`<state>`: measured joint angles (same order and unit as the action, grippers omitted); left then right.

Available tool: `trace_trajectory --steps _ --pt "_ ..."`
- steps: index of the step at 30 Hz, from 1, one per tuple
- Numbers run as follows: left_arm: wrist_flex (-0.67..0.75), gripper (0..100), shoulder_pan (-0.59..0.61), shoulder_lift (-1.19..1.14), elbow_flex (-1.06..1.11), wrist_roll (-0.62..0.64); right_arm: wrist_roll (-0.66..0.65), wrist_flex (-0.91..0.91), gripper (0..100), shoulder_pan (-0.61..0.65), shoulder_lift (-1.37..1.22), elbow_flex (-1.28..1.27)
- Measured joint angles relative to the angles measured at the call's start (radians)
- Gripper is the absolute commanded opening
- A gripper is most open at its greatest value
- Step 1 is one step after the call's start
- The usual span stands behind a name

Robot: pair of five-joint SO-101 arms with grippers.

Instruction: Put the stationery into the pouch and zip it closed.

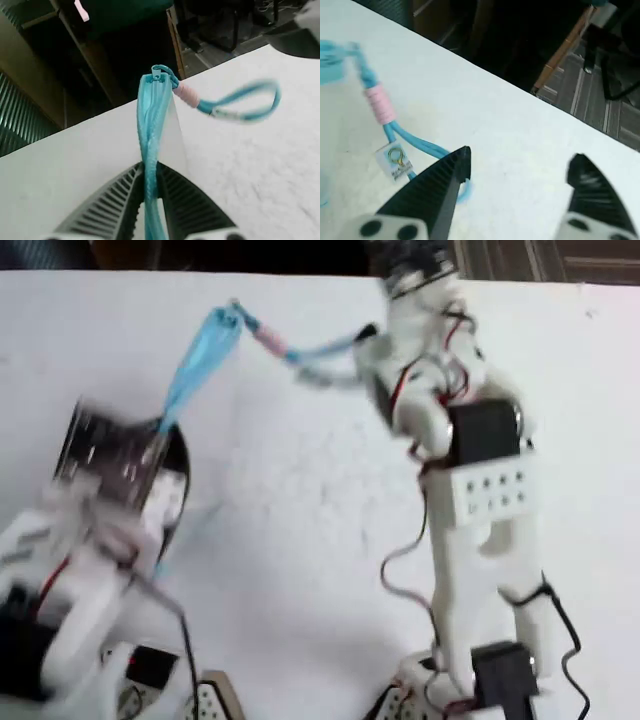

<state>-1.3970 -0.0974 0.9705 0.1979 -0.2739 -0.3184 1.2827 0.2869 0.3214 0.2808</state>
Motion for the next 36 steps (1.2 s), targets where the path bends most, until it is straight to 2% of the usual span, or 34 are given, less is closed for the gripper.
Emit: trace_trajectory --steps 5,9,13,16,19,21,29,31,34,36 --pt "0.095 2 0.063 -0.181 -0.049 0.000 -0.020 0.121 47.9 0.081 0.127 0.002" --pt "0.115 2 0.080 -0.281 -0.120 0.000 -0.020 0.238 47.9 0.107 0.212 0.002" --pt "0.130 2 0.077 -0.342 -0.199 -0.044 -0.020 0.275 47.9 0.028 0.281 -0.031" --pt "0.158 2 0.075 -0.385 -0.247 -0.184 -0.020 0.273 47.9 -0.057 0.341 -0.129" --pt "0.161 2 0.075 -0.425 -0.261 -0.333 -0.020 0.230 47.9 -0.124 0.422 -0.269" --pt "0.138 2 0.068 -0.446 -0.262 -0.390 -0.020 0.173 47.9 -0.167 0.489 -0.377" --pt "-0.087 3 -0.101 -0.468 -0.262 -0.460 -0.017 -0.052 47.9 -0.203 0.772 -0.832" --pt "-0.115 7 -0.130 -0.466 -0.230 -0.462 -0.017 -0.069 47.9 -0.199 0.824 -0.905" --pt "-0.121 19 -0.166 -0.448 -0.163 -0.460 -0.017 -0.077 47.9 -0.201 0.875 -0.976" --pt "-0.126 26 -0.169 -0.446 -0.109 -0.400 -0.017 -0.077 47.9 -0.201 0.893 -1.008"
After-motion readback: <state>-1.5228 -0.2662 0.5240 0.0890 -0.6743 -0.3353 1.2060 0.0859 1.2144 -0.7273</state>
